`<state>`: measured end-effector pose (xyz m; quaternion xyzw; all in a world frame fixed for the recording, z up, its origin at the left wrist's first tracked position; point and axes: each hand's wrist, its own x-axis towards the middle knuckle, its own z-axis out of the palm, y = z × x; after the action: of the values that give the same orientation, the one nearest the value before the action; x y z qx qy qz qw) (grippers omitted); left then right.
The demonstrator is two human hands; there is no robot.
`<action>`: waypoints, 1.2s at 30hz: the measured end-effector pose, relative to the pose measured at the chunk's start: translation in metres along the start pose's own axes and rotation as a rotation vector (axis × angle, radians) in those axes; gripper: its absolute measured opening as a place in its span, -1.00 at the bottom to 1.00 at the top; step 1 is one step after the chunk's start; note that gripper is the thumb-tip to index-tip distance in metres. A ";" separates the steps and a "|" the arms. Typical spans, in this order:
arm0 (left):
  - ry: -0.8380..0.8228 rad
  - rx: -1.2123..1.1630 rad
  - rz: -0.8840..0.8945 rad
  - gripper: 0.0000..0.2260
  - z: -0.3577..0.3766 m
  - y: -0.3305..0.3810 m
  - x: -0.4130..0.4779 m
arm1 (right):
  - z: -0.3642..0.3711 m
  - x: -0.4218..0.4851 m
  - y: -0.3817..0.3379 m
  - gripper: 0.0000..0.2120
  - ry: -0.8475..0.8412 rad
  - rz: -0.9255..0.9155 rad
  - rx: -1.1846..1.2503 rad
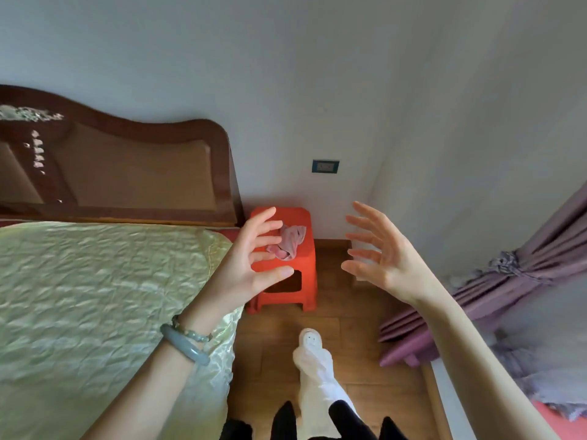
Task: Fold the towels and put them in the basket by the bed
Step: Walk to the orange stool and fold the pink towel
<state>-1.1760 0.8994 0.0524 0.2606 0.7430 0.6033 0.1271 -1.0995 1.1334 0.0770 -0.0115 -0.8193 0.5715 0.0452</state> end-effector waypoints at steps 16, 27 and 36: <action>0.176 0.046 -0.207 -0.28 -0.048 -0.091 0.239 | -0.066 0.277 0.093 -0.25 -0.168 0.115 0.034; 0.040 0.128 -0.416 -0.41 -0.065 -0.209 0.311 | -0.025 0.377 0.188 -0.35 -0.244 0.268 -0.023; -0.054 0.182 -0.534 -0.51 -0.034 -0.367 0.346 | 0.024 0.422 0.321 -0.55 -0.178 0.367 -0.139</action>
<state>-1.5670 1.0078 -0.2492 0.0819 0.8327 0.4722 0.2774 -1.5321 1.2514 -0.2062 -0.1129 -0.8416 0.5111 -0.1329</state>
